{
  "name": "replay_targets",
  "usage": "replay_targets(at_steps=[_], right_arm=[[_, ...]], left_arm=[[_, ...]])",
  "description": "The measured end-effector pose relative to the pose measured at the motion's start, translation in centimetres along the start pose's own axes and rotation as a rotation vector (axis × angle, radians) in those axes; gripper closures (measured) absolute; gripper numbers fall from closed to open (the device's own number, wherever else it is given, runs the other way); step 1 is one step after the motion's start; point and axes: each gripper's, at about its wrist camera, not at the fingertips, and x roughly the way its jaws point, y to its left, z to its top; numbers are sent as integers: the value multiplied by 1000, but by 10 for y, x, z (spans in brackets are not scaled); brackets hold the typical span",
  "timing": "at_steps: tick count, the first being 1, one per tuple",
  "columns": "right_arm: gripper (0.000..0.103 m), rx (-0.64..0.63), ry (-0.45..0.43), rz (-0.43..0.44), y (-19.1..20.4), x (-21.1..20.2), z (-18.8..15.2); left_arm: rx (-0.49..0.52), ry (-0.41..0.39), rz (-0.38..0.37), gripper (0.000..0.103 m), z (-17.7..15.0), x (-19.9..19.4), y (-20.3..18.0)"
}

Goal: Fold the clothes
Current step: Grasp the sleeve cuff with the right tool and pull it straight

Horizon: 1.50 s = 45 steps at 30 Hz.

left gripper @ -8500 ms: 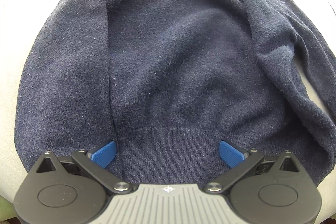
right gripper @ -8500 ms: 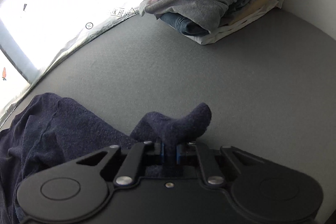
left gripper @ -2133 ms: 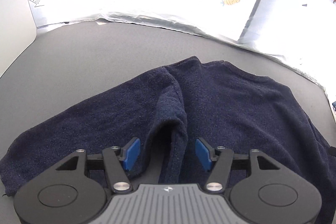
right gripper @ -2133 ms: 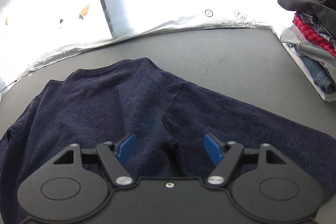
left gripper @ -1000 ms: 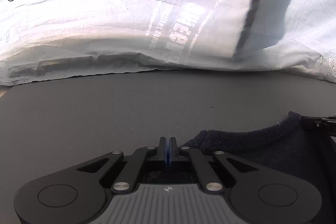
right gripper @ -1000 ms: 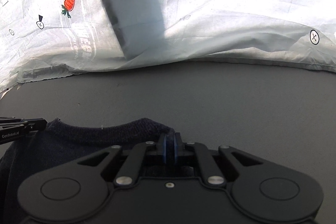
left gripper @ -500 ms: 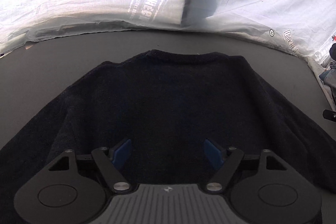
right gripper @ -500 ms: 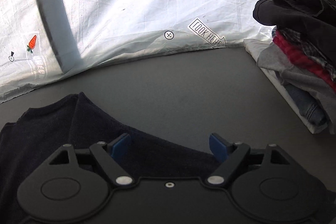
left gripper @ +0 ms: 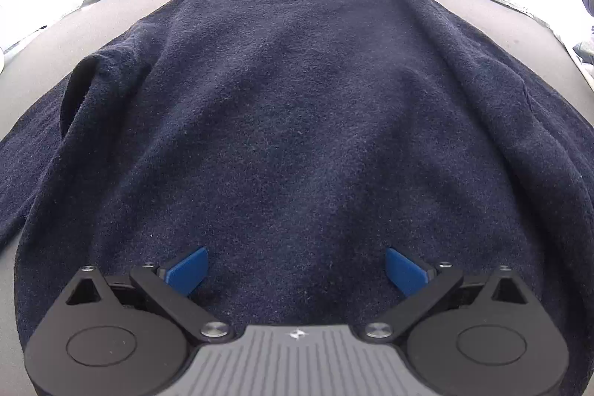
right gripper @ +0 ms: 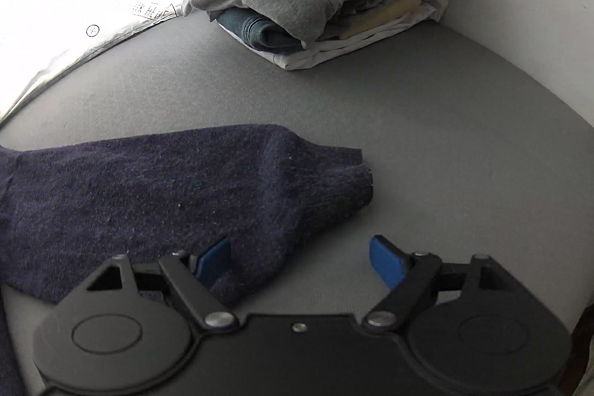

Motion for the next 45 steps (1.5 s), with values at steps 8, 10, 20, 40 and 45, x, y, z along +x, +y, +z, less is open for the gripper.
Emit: replay_targets(at_steps=[8,10,20,40,45], right_arm=[[89,-30,-44,61,-11,19,27],[90,-46,-68,42,-10,26,37],[90,-47,-125,-47,-24,76,93],[91,-206,-76,393,91,-50,19],[89,-480,-101,672,189,-114,-20]], left_arm=[[-50,14,31,0,6,7,-5],[-53,18,33,0,8,9,-6],[-59,16,36,0,11,13,-6],[-152,-141,136,0,-7,-11,55],[-265,-98,180,0,-32,-13,106]])
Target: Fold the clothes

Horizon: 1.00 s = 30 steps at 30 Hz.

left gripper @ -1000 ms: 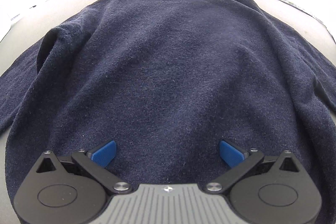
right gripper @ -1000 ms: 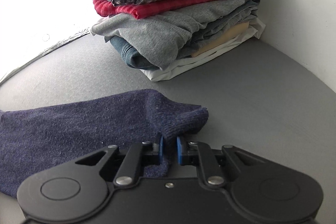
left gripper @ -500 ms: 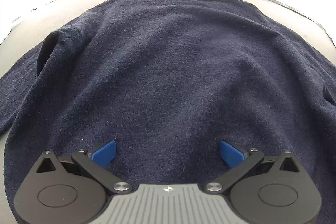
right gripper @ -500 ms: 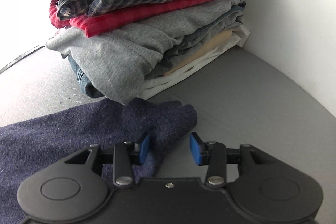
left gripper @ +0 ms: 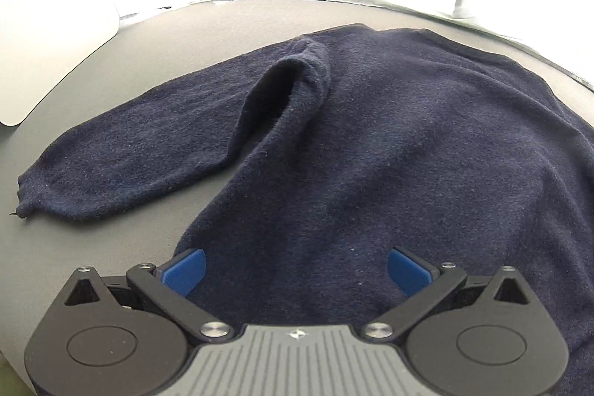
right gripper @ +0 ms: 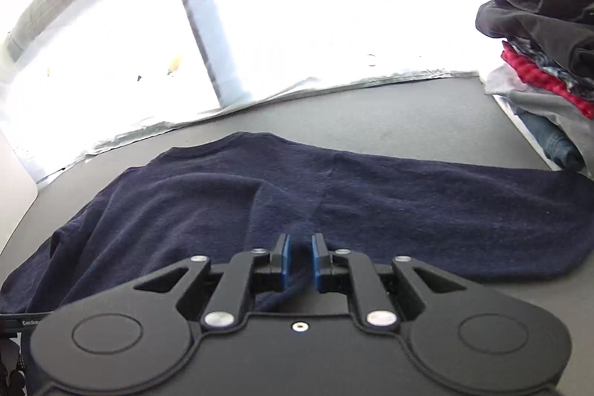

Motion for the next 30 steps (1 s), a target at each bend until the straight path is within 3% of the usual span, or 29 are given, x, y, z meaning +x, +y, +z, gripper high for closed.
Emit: replay_targets(at_steps=[3,6,9,13,14,18,21,24,27,29,30], right_arm=[[89,-134,59,127,55,25,-11],[89,-206,120,61,74,58,-29],[89,-123,132,-84,55,69,-32],[92,46,169,-227,-5,71,-38],[98,85,153,-222,-17,69,-44],[99,127,143,-194,-25,60,-52],[97,257,120,-200,-30,56,-57],[88,276,96,-206,-22,53,-63],[73,198,73,-230,-4,53,-71],[42,164,68,-235,11,57,-74],[33,149,66,-236,18,60,-76]], left_arm=[[-33,38,-32,0,-12,5,24],[-6,49,-26,0,-20,7,31],[-26,50,-84,0,-24,7,44],[20,29,-98,0,-28,6,44],[34,24,-99,0,-29,5,44],[44,31,-117,0,-27,5,47],[33,39,-151,0,-25,5,54],[-23,48,-191,0,-22,1,70],[-118,27,-182,0,-18,-7,98],[-203,-3,-160,0,-16,-13,125],[-254,-13,-147,0,-16,-15,139]])
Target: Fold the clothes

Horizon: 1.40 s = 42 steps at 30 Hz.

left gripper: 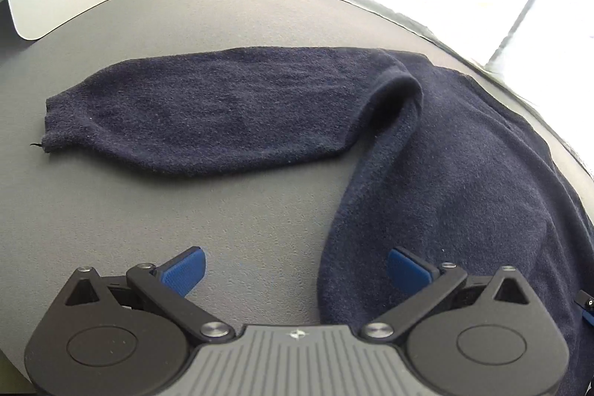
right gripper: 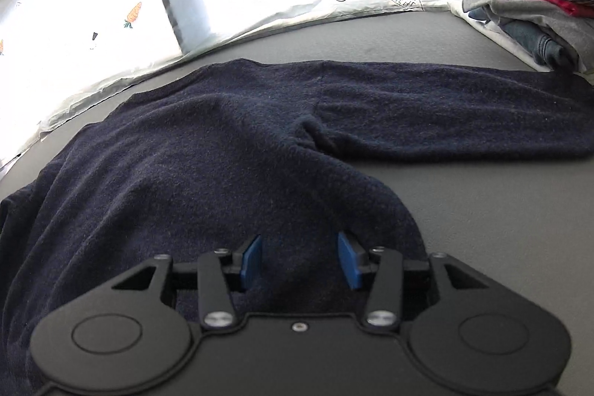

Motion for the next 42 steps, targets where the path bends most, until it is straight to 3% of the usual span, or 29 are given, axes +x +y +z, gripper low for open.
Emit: replay_targets(at_steps=[2,4,7,12,19,20,22,24,27,30,37,42], right_arm=[[6,-83,4,-51,23,7,-9],[0,-135,-14,-128,43,12,-19],[0,-71,-74,-173,49,12,-28],[0,-64,-133,-200,51,11,-35],[0,-57,-137,-220,55,12,-36],[0,-53,-138,-226,55,12,-36],[0,-45,-140,-238,57,12,-37],[0,-35,-140,-249,58,12,-37],[0,-17,-140,-273,61,13,-37],[0,-1,-137,-295,63,13,-36],[0,80,-137,-416,80,11,-39],[0,174,-91,-461,86,8,-37]], left_arm=[[-106,-24,21,0,7,-4,28],[-203,-34,52,0,14,-5,54],[-315,-45,109,0,31,-1,96],[-342,-68,201,0,57,13,137],[-159,-58,281,1,88,43,136],[-134,-67,281,5,92,45,135],[-84,-83,282,24,101,48,135],[-42,-95,280,59,111,51,135],[-47,-85,239,77,133,57,143],[-22,-124,259,81,156,64,146],[86,-253,275,81,248,88,148],[189,-239,308,79,288,126,129]])
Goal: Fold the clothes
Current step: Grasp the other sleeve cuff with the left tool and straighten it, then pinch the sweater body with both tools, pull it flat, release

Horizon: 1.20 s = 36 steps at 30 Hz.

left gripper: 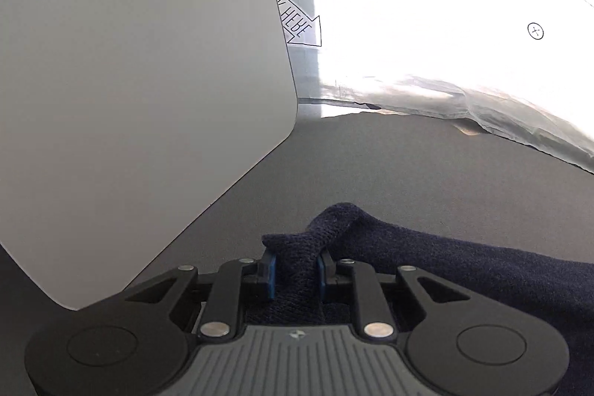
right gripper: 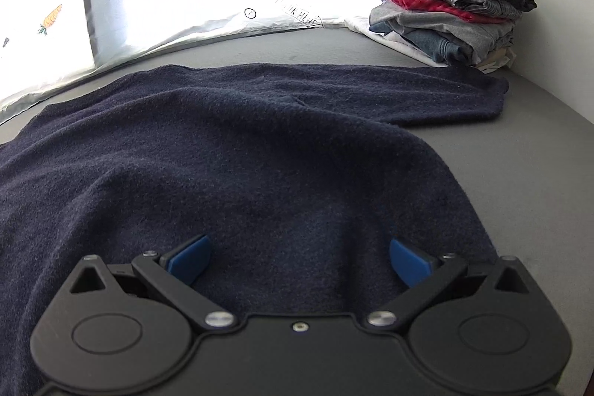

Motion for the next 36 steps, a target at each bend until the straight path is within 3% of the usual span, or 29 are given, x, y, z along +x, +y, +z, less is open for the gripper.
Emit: replay_targets(at_steps=[4,6,8,12,18,21,23,24,25,28,29,31,32,33,34,36], right_arm=[[0,-3,55,34,-4,-2,4],[1,-15,72,60,-9,-2,6],[6,-10,75,71,-15,-4,7],[18,-51,42,83,-24,-16,11],[20,-101,-20,110,-59,-43,18],[22,-92,26,126,-83,-43,20],[38,-71,84,145,-98,-38,20],[42,-58,122,162,-105,-34,20],[53,-47,158,181,-109,-30,20],[70,-40,237,267,-120,-26,15],[79,-49,250,278,-122,-25,14],[84,-53,266,315,-126,-23,13],[87,-53,273,335,-128,-22,13],[90,-30,282,373,-133,-21,14],[92,7,292,421,-139,-20,16],[94,138,307,513,-156,-18,18]], left_arm=[[-34,75,28,67,-3,3,-12],[-108,61,4,43,-12,-16,-12],[-175,55,-39,30,-24,-41,-15],[-211,98,-151,28,-61,-96,-36],[-176,298,-475,26,-138,-187,-103],[-160,391,-624,19,-175,-226,-134],[-129,441,-714,16,-194,-241,-153],[-104,457,-725,16,-203,-248,-163],[-73,473,-721,16,-213,-256,-174],[-20,476,-700,16,-232,-270,-196],[-14,463,-694,18,-238,-274,-201],[39,425,-635,32,-245,-283,-213],[74,403,-593,50,-247,-287,-220],[116,384,-556,83,-248,-291,-225],[150,374,-536,97,-248,-294,-225],[90,372,-537,95,-245,-298,-214]])
